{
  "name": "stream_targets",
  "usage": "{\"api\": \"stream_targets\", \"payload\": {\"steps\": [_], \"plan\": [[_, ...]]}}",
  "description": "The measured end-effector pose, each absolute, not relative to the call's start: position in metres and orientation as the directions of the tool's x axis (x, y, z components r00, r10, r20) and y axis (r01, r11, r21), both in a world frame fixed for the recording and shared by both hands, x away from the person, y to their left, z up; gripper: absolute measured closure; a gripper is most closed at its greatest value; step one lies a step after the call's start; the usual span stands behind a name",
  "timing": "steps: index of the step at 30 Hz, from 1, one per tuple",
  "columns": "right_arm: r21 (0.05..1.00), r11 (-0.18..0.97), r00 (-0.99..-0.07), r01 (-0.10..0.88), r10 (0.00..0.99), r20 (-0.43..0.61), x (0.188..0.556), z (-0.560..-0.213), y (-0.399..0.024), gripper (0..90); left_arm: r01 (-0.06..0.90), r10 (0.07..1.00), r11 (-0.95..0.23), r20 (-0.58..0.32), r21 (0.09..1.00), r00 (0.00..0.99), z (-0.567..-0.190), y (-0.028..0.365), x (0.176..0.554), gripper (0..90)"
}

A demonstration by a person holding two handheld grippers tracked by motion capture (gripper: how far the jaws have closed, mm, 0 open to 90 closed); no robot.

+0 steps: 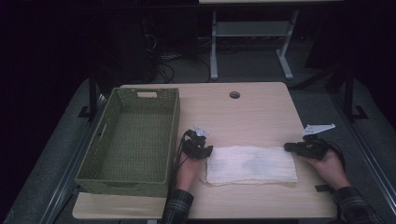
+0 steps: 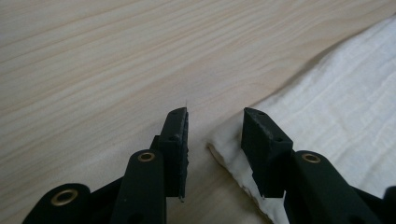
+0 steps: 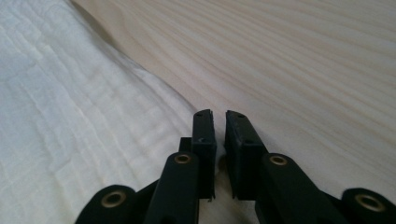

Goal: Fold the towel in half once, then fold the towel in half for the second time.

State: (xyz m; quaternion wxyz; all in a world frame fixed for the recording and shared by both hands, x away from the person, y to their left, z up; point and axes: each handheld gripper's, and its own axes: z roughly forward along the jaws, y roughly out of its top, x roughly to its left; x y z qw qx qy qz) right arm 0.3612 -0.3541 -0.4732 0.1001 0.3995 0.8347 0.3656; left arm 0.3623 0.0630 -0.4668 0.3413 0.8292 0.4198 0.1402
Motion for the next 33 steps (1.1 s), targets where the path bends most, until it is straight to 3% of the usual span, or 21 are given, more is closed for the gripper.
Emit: {"api": "stream_targets", "payload": {"steps": [7,33], "plan": [[0.686,0.433,-0.668,0.585,0.737,0.105,0.360,-0.472,-0.352,86.1,0.596,0.772,-0.411,-0.085,0.690,0.630,-0.468,0.063,0.362,83.9],[0.742,0.356,-0.614,0.567,0.783,0.094,0.393,-0.453,-0.364,87.2,0.569,0.802,-0.345,-0.081,0.747,0.593,-0.444,0.066,0.380,86.5]]}}
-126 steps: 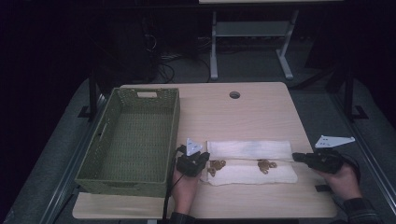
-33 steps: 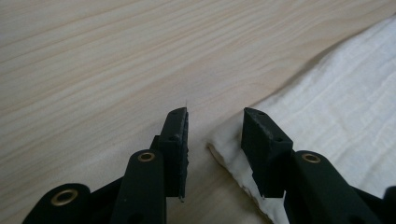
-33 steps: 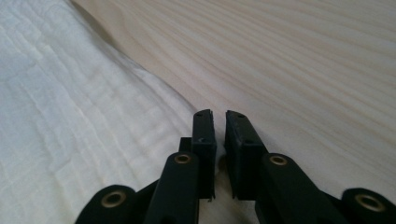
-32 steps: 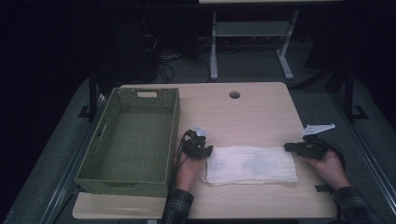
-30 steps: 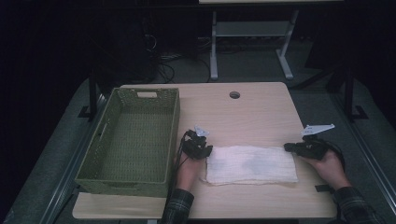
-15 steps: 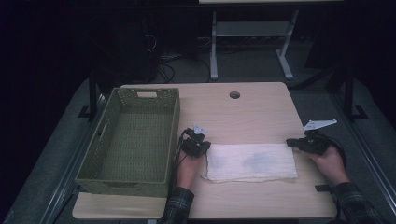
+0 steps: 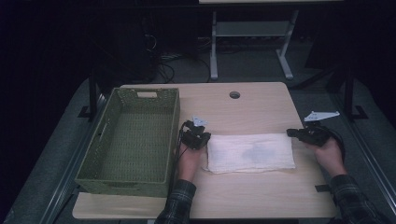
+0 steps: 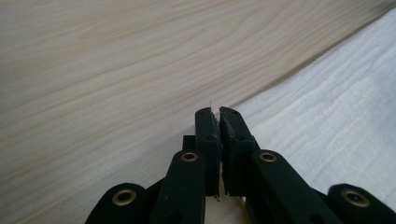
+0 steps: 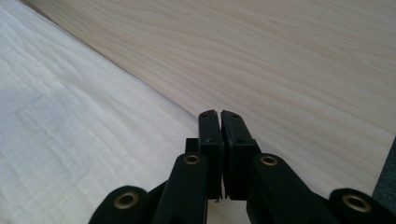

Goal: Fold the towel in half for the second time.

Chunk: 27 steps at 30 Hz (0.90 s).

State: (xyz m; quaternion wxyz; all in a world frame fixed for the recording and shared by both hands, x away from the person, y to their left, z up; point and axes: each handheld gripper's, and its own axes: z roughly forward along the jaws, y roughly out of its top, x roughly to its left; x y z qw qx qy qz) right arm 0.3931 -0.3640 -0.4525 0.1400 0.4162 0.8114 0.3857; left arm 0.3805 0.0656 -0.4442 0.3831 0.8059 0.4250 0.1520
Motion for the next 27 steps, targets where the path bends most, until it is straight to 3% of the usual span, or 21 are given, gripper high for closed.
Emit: {"api": "stream_targets", "payload": {"steps": [27], "plan": [[0.750,0.397,-0.663,0.529,0.745,0.073,0.337,-0.446,-0.367,86.9,0.508,0.784,-0.322,-0.076,0.799,0.616,-0.437,0.072,0.328,86.5]]}}
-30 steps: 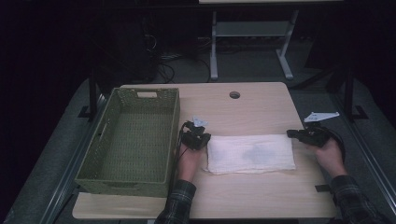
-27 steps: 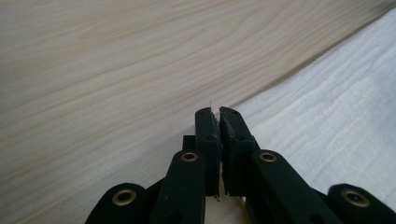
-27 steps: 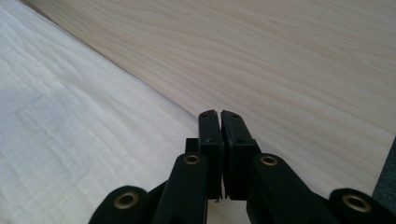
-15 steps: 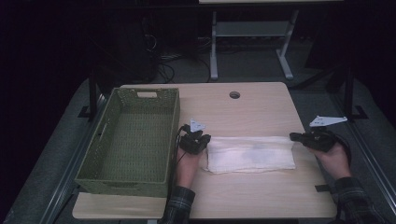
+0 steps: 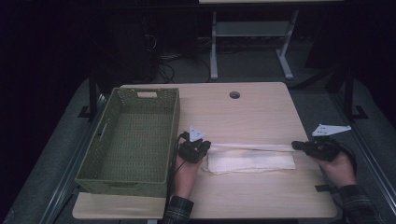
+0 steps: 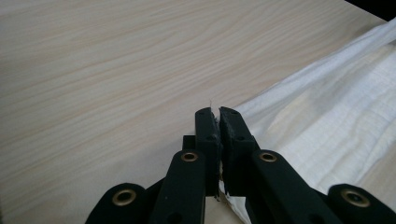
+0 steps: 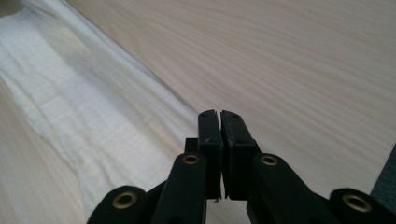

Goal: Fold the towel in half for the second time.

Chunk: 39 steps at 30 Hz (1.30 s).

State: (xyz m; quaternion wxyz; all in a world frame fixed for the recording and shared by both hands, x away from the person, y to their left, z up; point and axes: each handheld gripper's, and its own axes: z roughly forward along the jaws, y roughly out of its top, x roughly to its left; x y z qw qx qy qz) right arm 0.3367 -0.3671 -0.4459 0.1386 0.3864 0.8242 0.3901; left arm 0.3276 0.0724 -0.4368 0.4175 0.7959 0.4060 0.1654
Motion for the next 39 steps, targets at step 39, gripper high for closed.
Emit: {"api": "stream_targets", "payload": {"steps": [39], "plan": [[0.748,0.417,-0.711,0.516,0.695,0.103,0.285,-0.445,-0.368,77.0,0.526,0.762,-0.351,-0.090,0.775,0.641,-0.443,0.074,0.256,80.4]]}}
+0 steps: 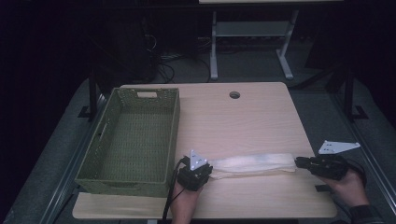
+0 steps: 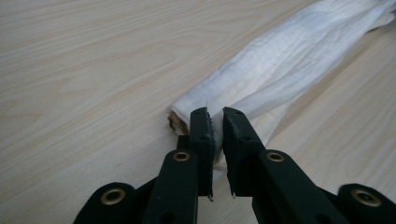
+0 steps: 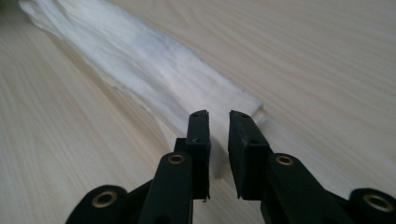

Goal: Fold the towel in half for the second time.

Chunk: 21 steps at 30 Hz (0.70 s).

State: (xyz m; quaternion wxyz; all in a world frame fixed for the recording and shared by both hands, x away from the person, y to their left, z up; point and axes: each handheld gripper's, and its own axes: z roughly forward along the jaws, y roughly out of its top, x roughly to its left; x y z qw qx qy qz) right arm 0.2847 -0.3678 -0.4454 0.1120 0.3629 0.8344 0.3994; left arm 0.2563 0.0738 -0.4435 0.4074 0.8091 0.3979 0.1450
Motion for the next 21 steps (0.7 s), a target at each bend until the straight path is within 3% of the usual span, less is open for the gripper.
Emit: {"api": "stream_targets", "payload": {"steps": [7,14,21], "plan": [[0.757,0.416,-0.726,0.504,0.678,0.111,0.282,-0.442,-0.361,83.9,0.497,0.734,-0.323,-0.118,0.806,0.668,-0.429,0.066,0.253,79.1],[0.672,0.470,-0.724,0.573,0.675,0.145,0.287,-0.462,-0.356,88.2,0.549,0.728,-0.373,-0.130,0.748,0.673,-0.456,0.057,0.262,80.7],[0.663,0.490,-0.737,0.566,0.661,0.141,0.289,-0.465,-0.356,89.4,0.546,0.732,-0.408,-0.095,0.732,0.675,-0.470,0.064,0.269,87.2]]}}
